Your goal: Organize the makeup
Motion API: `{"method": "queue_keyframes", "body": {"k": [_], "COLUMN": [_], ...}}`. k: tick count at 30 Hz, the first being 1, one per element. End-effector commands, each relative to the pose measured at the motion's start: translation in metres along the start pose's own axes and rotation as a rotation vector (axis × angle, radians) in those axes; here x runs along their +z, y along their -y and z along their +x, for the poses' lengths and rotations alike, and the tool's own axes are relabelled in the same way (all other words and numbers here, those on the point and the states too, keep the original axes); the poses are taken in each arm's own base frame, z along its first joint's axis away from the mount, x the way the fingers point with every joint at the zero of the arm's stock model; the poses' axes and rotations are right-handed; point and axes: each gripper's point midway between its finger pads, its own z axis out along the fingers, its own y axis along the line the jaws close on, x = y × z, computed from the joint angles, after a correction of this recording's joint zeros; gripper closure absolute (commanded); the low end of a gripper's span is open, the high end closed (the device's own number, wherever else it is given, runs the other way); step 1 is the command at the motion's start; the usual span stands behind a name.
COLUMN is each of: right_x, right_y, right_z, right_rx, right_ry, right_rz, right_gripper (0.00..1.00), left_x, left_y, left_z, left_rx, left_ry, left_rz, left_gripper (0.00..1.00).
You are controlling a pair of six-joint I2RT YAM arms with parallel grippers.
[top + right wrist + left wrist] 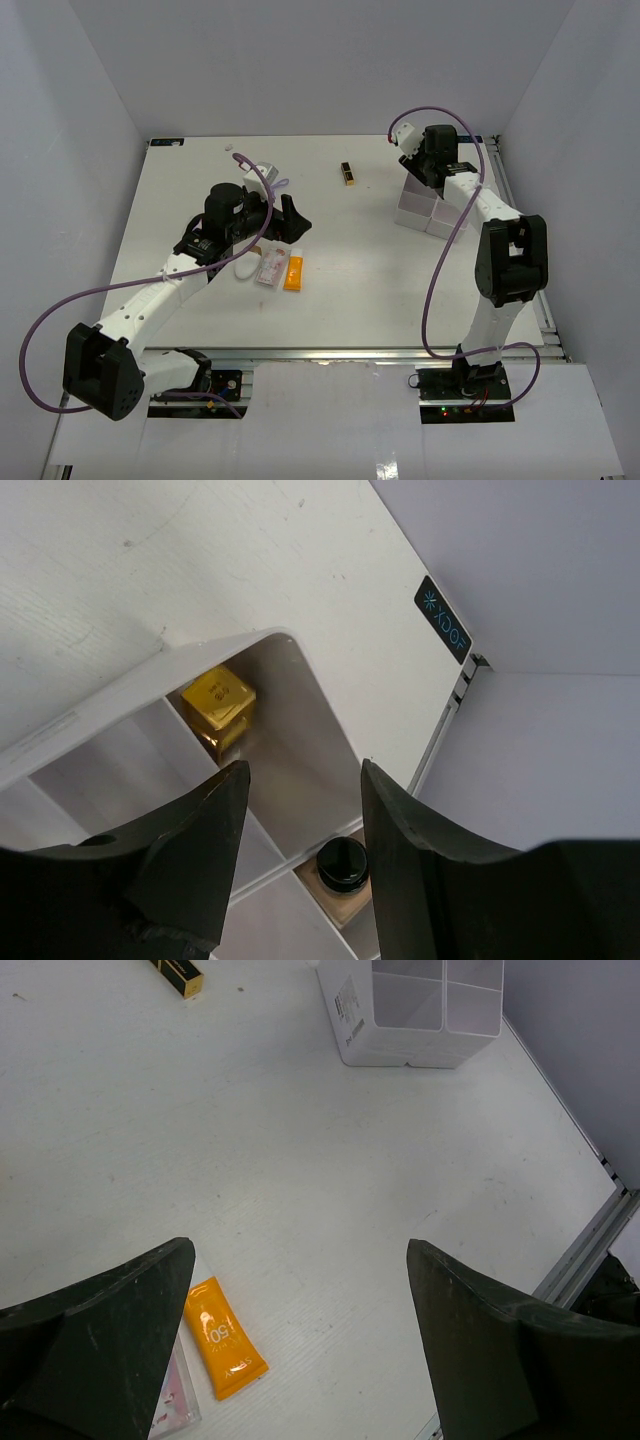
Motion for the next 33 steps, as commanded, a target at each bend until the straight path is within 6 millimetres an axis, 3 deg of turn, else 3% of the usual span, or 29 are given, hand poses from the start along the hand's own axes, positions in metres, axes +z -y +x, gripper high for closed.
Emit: {"method": "queue_keyframes", "body": {"k": [1,3,4,7,8,9,10,12,13,18,22,24,28,29,31,33], "right_x": [-0.045,-0.067,-0.079,-0.146,-0.169,-0.191,-0.205,-0.231,-0.234,-0.236,-0.21,-0.19,-0.155,-0.149,-0.121,-0.085], "right_y": [0.027,0.023,0.01,-0.04,-0.067,-0.099,-0.117,-0.143,-0.151,-0.144,-0.134,-0.132,-0.134,-0.131,-0.127,-0.133], "right_z": [-0.047,-0.057,-0.069,-0.095,-0.098,-0.096,-0.09,-0.084,-0.078,-0.057,-0.046,-0.048,-0.067,-0.072,-0.087,-0.089], "right_rx": [0.082,0.137,0.15,0.188,0.207,0.237,0.251,0.298,0.31,0.436,0.558,0.593,0.618,0.62,0.676,0.711], "right_ry": [0.153,0.19,0.255,0.435,0.5,0.56,0.586,0.643,0.656,0.652,0.552,0.487,0.377,0.37,0.285,0.188], "right_rz": [0.014,-0.034,-0.126,-0.437,-0.568,-0.729,-0.8,-0.924,-0.931,-0.798,-0.691,-0.69,-0.702,-0.705,-0.645,-0.614], "right_gripper": [0.44,0.44,0.43,0.42,0.41,0.4,0.4,0.38,0.37,0.18,0.16,0.17,0.2,0.2,0.19,0.18], "left_x": [0.002,0.006,0.01,0.025,0.031,0.037,0.048,0.069,0.083,0.151,0.168,0.161,0.114,0.114,0.082,0.048], "left_y": [0.006,0.006,0.005,0.006,0.006,0.005,0.002,-0.006,-0.012,-0.042,-0.052,-0.053,-0.047,-0.047,-0.048,-0.04], "left_z": [0.003,0.005,0.01,0.016,0.016,0.017,0.017,0.015,0.014,0.01,0.004,0.0,-0.007,-0.008,0.011,-0.004], "left_rx": [0.001,-0.01,-0.028,-0.096,-0.125,-0.157,-0.196,-0.249,-0.275,-0.328,-0.315,-0.284,-0.147,-0.145,-0.079,-0.034], "left_ry": [-0.01,-0.016,-0.032,-0.072,-0.087,-0.103,-0.121,-0.145,-0.157,-0.211,-0.212,-0.197,-0.156,-0.152,-0.165,-0.094], "left_rz": [0.042,0.05,0.054,0.085,0.092,0.093,0.084,0.057,0.038,-0.06,-0.094,-0.107,-0.121,-0.124,-0.14,-0.152], "left_gripper": [0.02,0.02,0.02,0.09,0.12,0.15,0.19,0.27,0.29,0.28,0.21,0.18,0.11,0.1,0.07,0.05]}}
